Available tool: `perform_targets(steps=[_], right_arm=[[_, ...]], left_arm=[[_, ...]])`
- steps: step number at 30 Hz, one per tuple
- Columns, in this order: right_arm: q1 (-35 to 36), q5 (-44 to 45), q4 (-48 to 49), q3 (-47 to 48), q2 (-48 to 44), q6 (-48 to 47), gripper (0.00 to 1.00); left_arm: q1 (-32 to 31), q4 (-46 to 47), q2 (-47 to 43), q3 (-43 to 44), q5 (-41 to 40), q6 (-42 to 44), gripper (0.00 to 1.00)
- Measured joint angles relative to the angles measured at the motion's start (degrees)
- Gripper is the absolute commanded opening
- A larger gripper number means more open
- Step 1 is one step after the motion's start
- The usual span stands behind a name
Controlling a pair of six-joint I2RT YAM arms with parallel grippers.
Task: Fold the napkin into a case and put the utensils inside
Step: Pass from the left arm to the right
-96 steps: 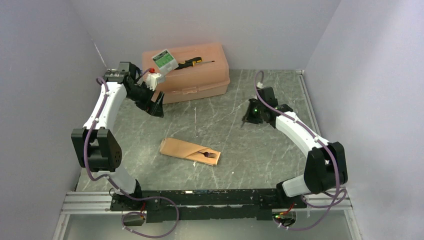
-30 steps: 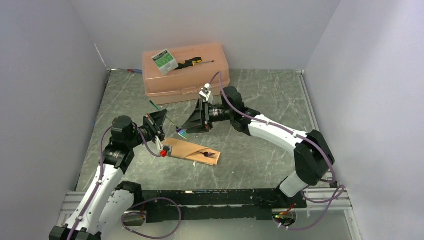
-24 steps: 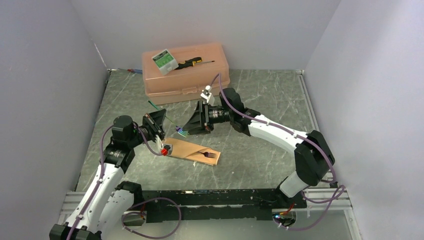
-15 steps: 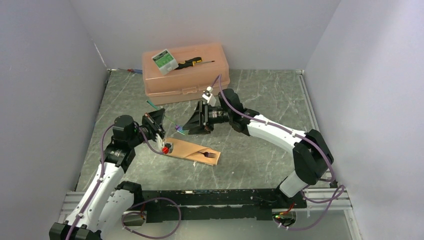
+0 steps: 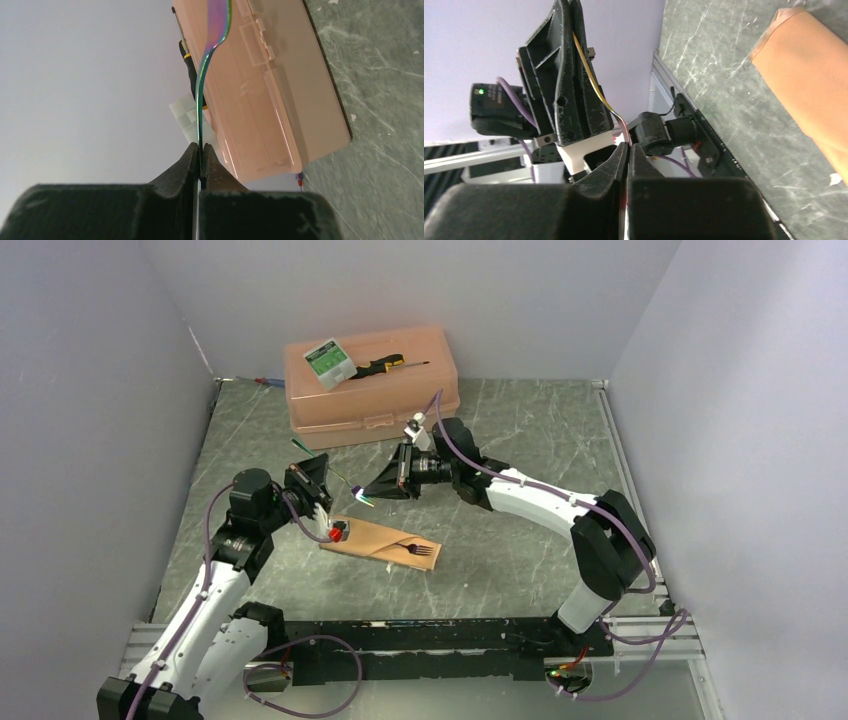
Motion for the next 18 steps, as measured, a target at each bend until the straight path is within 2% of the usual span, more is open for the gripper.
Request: perform_targets(steps=[7, 8, 9, 10, 12, 13, 14, 18], right_arm=[[-0.42, 0.87, 2.19, -1.33, 0.0, 2.08, 0.0], [-0.59, 0.74, 2.99, -2.03, -0.04, 2.56, 0.0], [-0.83, 0.66, 3.78, -2.73, -0.13, 3.13, 0.0], [-1.07, 0.63, 4.22, -3.23, -0.26, 3.39, 0.0], [-1.81, 0.57, 4.31, -4.09, -0.72, 3.5, 0.0], [-2.4, 0.68, 3.98, -4.42, -1.05, 3.43, 0.0], [-3.13, 0.68, 3.39, -4.59, -1.33, 3.28, 0.0], [-6.32, 0.63, 0.81, -4.76, -2.86, 1.51, 0.0]], left_arm=[[-0.39, 0.02, 0.04, 0.0, -1.68, -1.03, 0.03], [-0.48, -0.17, 0.07, 0.0, -1.81, -1.05, 0.06], [-0.66, -0.39, 0.15, -0.02, -2.01, -1.09, 0.2], [-0.81, -0.57, 0.26, -0.02, -2.03, -1.14, 0.41], [-1.14, -1.05, 0.39, -0.07, -2.43, -1.6, 0.62], [-1.14, -1.16, 0.37, -0.07, -2.73, -1.62, 0.81], [-1.11, -1.33, 0.31, -0.07, -2.91, -1.77, 0.92], [-1.18, -9.2, 0.55, 1.51, -4.09, -6.95, 0.94]])
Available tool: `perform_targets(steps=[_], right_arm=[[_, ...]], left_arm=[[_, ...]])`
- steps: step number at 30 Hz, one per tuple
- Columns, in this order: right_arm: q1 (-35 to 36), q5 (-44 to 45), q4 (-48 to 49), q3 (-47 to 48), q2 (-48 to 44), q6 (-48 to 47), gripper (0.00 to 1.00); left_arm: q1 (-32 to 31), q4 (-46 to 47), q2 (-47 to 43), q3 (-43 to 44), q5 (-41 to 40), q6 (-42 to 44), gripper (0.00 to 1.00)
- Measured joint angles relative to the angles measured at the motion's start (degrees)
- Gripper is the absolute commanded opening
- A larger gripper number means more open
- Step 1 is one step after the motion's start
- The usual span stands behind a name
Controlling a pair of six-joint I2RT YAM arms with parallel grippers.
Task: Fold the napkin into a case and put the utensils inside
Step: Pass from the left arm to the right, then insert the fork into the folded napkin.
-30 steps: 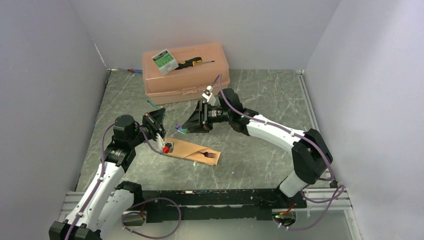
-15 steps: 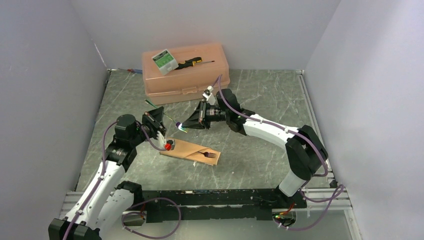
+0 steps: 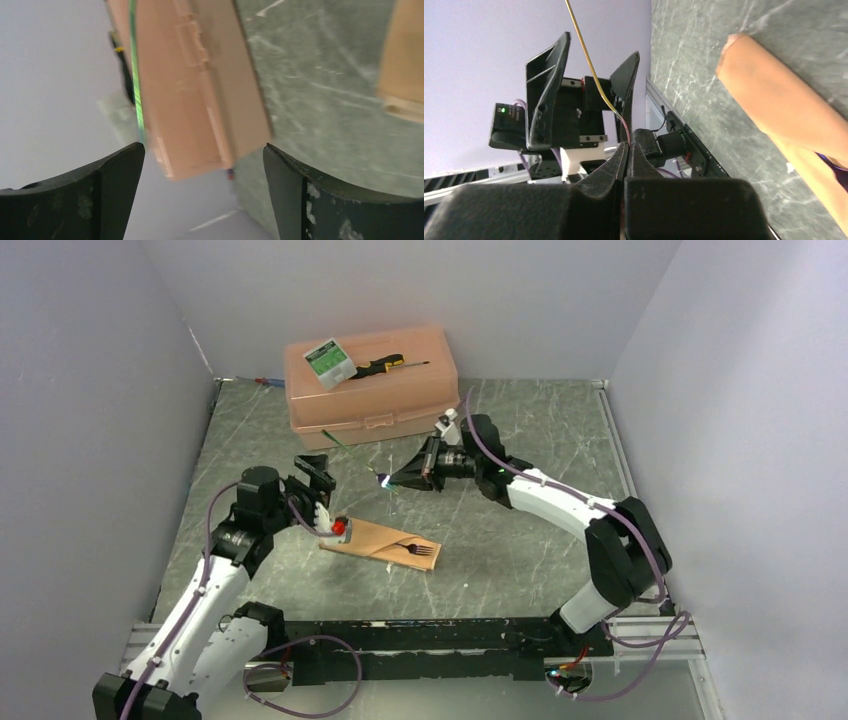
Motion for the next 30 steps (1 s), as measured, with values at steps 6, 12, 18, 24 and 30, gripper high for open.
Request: perform_targets(steps=[6, 12, 18, 24, 30], right_arm=[[-6.19, 0.07, -9.73, -4.66, -8.85, -7.8, 0.0], [-12.02, 0.5, -26.58, -9.73, -19.61, -19.26, 0.0], [-12.94, 1.86, -42.66, -13.25, -25.97, -30.45, 0.0], [-12.94, 1.97, -50.16, -18.43, -29.33, -35.52, 0.0], [-12.92, 1.6, -50.88, -20.31, -26.75, -36.89, 0.0]], left_arm=[[-0.07, -17.31, 10.78, 14.34, -5.53, -20.96, 0.88], [3.72, -32.65, 26.6, 28.46, -6.88, -45.83, 0.79], [6.08, -41.03, 39.93, 30.23, -3.19, -62.49, 0.66], [6.84, -41.79, 47.25, 30.21, -0.46, -70.66, 0.56], [6.84, -39.3, 50.99, 29.29, 0.0, -73.94, 0.5]])
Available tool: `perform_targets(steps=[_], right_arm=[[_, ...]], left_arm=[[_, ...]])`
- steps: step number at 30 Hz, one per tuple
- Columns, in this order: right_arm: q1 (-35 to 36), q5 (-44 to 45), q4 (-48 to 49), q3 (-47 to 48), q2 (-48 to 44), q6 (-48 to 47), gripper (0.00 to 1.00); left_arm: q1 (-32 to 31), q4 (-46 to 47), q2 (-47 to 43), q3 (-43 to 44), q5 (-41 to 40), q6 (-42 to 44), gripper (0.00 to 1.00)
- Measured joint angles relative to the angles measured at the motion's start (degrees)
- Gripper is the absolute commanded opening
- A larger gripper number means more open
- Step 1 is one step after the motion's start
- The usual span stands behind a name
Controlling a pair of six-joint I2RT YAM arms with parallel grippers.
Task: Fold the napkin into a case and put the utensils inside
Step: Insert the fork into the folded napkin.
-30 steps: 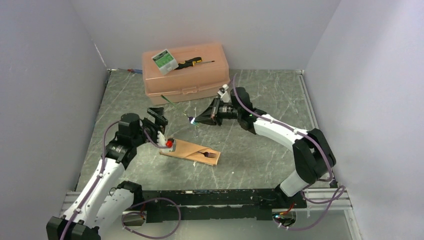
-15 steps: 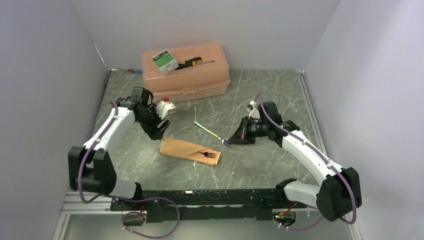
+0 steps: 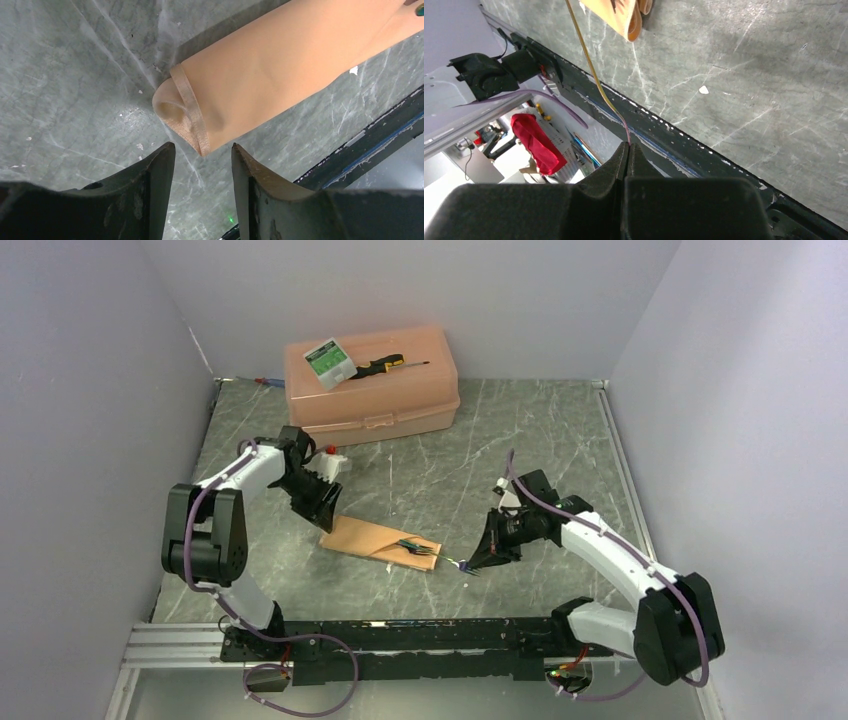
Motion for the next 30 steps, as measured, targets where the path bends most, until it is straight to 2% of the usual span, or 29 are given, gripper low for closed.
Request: perform_targets(steps=[9, 19, 30], right_arm=[[1.22, 0.07, 1.84, 1.7, 7.65, -0.87, 0.0], [3.37, 0.09, 4.28, 3.41, 10.86, -0.87, 0.0], [4.74, -0.02, 6.82, 3.48, 13.05, -0.57, 0.0]], left_arm=[[0.0, 3.85, 0.44, -3.04, -0.11, -1.73, 0.46], [0.0, 6.43, 4.35, -3.06, -1.07, -2.47, 0.42], [0.0, 6.58, 4.35, -3.17, -1.05, -2.64, 0.38]])
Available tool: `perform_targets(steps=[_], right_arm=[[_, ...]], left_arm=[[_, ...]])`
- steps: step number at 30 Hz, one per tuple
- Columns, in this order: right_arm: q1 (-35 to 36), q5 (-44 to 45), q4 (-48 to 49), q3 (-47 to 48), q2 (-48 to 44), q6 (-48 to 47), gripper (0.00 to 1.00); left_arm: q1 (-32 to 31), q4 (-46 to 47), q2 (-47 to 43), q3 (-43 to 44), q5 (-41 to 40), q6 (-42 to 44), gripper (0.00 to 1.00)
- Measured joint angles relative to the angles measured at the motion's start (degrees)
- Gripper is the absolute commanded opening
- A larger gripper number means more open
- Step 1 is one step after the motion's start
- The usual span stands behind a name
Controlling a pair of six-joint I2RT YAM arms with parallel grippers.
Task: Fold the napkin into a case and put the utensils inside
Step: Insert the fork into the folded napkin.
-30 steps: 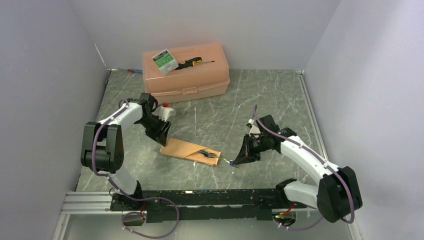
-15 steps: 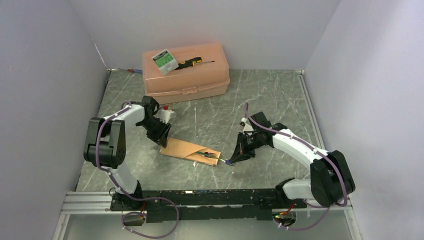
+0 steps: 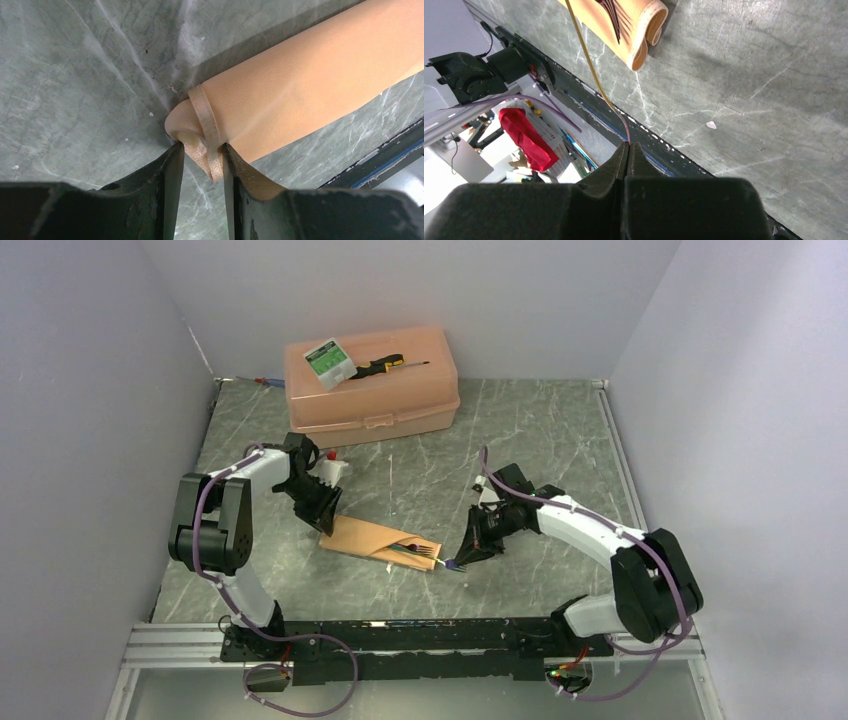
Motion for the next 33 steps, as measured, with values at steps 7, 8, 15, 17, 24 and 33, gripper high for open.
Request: perform_targets(steps=[7, 8, 15, 17, 24, 33], right_arm=[[2.43, 0.09, 2.34, 2.4, 4.63, 0.83, 0.0], [2.95, 0.11, 2.78, 3.26, 5.33, 0.87, 0.0], [4.52, 0.09, 6.05, 5.88, 8.81, 1.29, 0.0], [4.76, -0.13, 6.97, 6.21, 10.64, 1.29, 0.0], [5.73, -1.49, 9.68, 8.96, 17.14, 1.2, 0.0], [6.47, -1.51, 11.04, 11.28, 19.19, 1.16, 0.0]], left_arm=[[0.0, -0.13, 0.31, 0.0, 0.07, 0.0, 0.34], [0.0, -0.13, 0.31, 0.02, 0.07, 0.02, 0.34], [0.0, -0.22, 0.35, 0.0, 0.04, 0.07, 0.33], [0.0, -0.24, 0.37, 0.02, 0.04, 0.11, 0.33], [0.0, -0.28, 0.37, 0.0, 0.0, 0.35, 0.31], [0.0, -0.42, 0.37, 0.02, 0.0, 1.22, 0.3]])
